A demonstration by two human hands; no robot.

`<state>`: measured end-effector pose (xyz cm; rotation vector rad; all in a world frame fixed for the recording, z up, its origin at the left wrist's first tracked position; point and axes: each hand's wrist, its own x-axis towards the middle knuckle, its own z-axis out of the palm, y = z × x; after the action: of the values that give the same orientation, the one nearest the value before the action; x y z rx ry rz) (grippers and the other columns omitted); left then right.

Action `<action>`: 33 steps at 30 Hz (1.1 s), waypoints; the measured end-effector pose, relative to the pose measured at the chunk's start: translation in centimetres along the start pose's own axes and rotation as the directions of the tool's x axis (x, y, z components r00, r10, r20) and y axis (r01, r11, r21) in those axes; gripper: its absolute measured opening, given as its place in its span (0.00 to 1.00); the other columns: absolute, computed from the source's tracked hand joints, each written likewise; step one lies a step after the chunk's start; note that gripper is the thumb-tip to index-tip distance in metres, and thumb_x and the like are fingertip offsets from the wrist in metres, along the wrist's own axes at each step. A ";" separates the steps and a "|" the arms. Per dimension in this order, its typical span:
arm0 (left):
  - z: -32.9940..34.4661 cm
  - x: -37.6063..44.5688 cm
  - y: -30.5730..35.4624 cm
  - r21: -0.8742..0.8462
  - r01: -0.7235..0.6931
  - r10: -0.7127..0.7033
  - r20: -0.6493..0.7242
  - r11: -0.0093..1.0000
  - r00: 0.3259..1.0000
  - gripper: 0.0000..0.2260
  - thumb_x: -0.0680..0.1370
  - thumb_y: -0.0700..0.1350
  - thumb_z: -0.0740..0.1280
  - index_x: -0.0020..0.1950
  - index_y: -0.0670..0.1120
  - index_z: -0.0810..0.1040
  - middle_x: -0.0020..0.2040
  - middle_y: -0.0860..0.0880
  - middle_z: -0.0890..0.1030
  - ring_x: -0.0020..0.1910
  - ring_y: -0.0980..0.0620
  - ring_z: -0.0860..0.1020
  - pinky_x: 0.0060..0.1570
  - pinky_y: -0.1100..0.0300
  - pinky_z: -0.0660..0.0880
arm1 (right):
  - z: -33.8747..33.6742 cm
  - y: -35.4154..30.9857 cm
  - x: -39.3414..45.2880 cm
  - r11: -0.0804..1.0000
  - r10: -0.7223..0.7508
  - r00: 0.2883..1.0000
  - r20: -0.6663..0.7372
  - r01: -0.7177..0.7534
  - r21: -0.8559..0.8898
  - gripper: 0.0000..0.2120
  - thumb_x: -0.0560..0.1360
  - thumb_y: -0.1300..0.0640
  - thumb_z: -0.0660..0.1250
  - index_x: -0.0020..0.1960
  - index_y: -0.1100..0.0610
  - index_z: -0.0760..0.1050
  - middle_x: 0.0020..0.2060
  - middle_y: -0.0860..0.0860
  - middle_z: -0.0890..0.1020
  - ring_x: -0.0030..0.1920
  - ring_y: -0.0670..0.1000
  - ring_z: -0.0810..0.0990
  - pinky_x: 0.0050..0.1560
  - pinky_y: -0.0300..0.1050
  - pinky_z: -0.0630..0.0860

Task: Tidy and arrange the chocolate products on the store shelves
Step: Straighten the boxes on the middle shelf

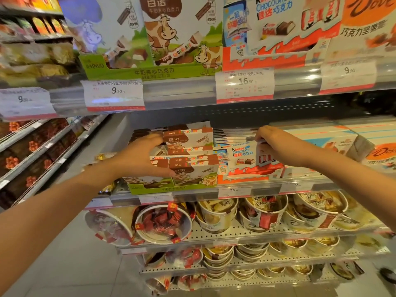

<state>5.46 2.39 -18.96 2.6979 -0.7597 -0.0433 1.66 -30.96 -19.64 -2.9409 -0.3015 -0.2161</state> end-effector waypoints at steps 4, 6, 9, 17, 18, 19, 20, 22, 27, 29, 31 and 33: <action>0.1 -0.1 0.3 -0.056 -0.033 0.030 -0.045 0.998 0.999 0.32 0.60 0.61 0.75 0.59 0.60 0.65 0.55 0.59 0.71 0.52 0.58 0.73 0.54 0.61 0.71 | 0.3 0.1 0.1 1.000 -0.012 1.000 0.008 0.012 0.028 0.06 0.78 0.62 0.61 0.54 0.57 0.69 0.54 0.53 0.74 0.51 0.50 0.73 0.43 0.36 0.70; 0.1 0.0 0.3 -0.020 -0.041 0.040 -0.051 0.999 0.998 0.30 0.61 0.62 0.73 0.58 0.59 0.65 0.53 0.60 0.71 0.50 0.58 0.72 0.50 0.62 0.68 | 0.1 0.2 0.3 0.998 -0.004 0.999 0.033 0.002 0.056 0.05 0.77 0.62 0.61 0.51 0.55 0.67 0.49 0.50 0.73 0.49 0.49 0.73 0.40 0.35 0.69; 0.3 0.1 0.1 0.048 -0.057 0.061 -0.074 0.997 0.995 0.34 0.63 0.63 0.74 0.65 0.53 0.68 0.58 0.55 0.74 0.51 0.59 0.69 0.50 0.62 0.66 | 0.0 0.5 0.2 0.983 0.043 0.998 0.037 -0.049 0.175 0.06 0.77 0.62 0.62 0.47 0.54 0.66 0.42 0.47 0.72 0.46 0.49 0.74 0.35 0.33 0.67; 0.1 -0.1 -0.3 0.010 -0.111 0.112 -0.061 0.994 0.992 0.34 0.64 0.61 0.75 0.66 0.54 0.68 0.60 0.54 0.75 0.51 0.58 0.72 0.50 0.63 0.68 | 0.6 0.0 -0.7 0.998 0.055 0.997 0.051 -0.054 -0.024 0.07 0.76 0.60 0.64 0.53 0.51 0.72 0.54 0.50 0.72 0.54 0.51 0.71 0.49 0.36 0.71; -0.1 0.0 -0.4 -0.008 -0.120 0.120 -0.039 0.993 0.992 0.35 0.64 0.60 0.75 0.67 0.54 0.67 0.60 0.55 0.75 0.51 0.58 0.73 0.50 0.64 0.68 | 0.6 -0.2 -0.7 0.995 0.042 0.999 -0.029 -0.044 -0.086 0.13 0.75 0.58 0.66 0.59 0.53 0.72 0.58 0.52 0.73 0.57 0.53 0.71 0.54 0.42 0.71; -0.3 0.0 -0.6 -0.022 -0.130 0.130 -0.008 0.991 0.992 0.36 0.63 0.58 0.76 0.67 0.56 0.65 0.60 0.56 0.75 0.52 0.59 0.73 0.50 0.66 0.69 | 0.4 -0.8 -0.8 0.996 0.013 0.992 -0.128 -0.025 -0.089 0.17 0.74 0.57 0.67 0.62 0.54 0.71 0.59 0.53 0.73 0.59 0.54 0.71 0.57 0.45 0.70; -0.6 0.0 -0.9 -0.034 -0.133 0.134 0.033 0.991 0.990 0.37 0.64 0.56 0.77 0.68 0.57 0.63 0.60 0.57 0.74 0.52 0.59 0.73 0.49 0.69 0.69 | 0.2 -1.8 -0.9 0.999 -0.039 0.969 -0.242 0.030 -0.040 0.18 0.74 0.57 0.68 0.63 0.55 0.70 0.59 0.53 0.73 0.60 0.53 0.71 0.58 0.47 0.69; -1.3 -0.1 -1.6 -0.058 -0.124 0.130 0.118 0.991 0.985 0.41 0.65 0.52 0.78 0.70 0.58 0.58 0.61 0.59 0.71 0.54 0.60 0.73 0.51 0.71 0.68 | -0.6 -4.8 -1.2 0.968 -0.199 0.898 -0.394 0.243 0.065 0.14 0.74 0.57 0.66 0.59 0.56 0.74 0.56 0.53 0.75 0.57 0.51 0.73 0.56 0.46 0.70; -1.6 -0.2 -2.4 -0.051 -0.139 0.146 0.190 0.989 0.971 0.47 0.64 0.51 0.78 0.74 0.55 0.52 0.62 0.59 0.68 0.59 0.58 0.72 0.58 0.64 0.69 | 0.0 -11.0 0.9 0.896 -0.429 0.876 -0.219 0.444 0.018 0.09 0.74 0.52 0.66 0.52 0.50 0.81 0.63 0.51 0.72 0.63 0.51 0.69 0.61 0.49 0.66; -1.4 -0.3 -2.6 -0.043 -0.153 0.159 0.178 0.987 0.971 0.47 0.64 0.52 0.78 0.74 0.56 0.52 0.63 0.59 0.68 0.59 0.58 0.72 0.59 0.64 0.69 | 0.5 -12.0 2.6 0.938 -0.344 0.935 -0.084 0.337 -0.087 0.12 0.75 0.49 0.66 0.57 0.47 0.79 0.71 0.50 0.65 0.69 0.53 0.63 0.66 0.54 0.62; -1.4 -0.3 -2.9 -0.027 -0.156 0.159 0.167 0.987 0.973 0.48 0.64 0.54 0.78 0.74 0.56 0.51 0.65 0.59 0.67 0.60 0.57 0.71 0.60 0.62 0.70 | 0.5 -12.6 3.7 0.959 -0.263 0.965 -0.008 0.261 -0.115 0.13 0.75 0.48 0.65 0.59 0.46 0.77 0.73 0.50 0.61 0.72 0.54 0.61 0.68 0.57 0.59; -1.4 -0.4 -3.0 -0.041 -0.167 0.170 0.128 0.985 0.977 0.49 0.63 0.56 0.78 0.74 0.58 0.49 0.67 0.56 0.69 0.59 0.57 0.73 0.59 0.61 0.72 | 0.2 -13.1 4.5 0.967 -0.243 0.970 0.004 0.243 -0.082 0.12 0.76 0.50 0.64 0.57 0.49 0.79 0.72 0.50 0.63 0.70 0.53 0.63 0.67 0.57 0.61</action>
<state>6.80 5.47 -18.68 2.6122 -1.0164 -0.1913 3.23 -17.45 -17.01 -2.9772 -0.6697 -0.2756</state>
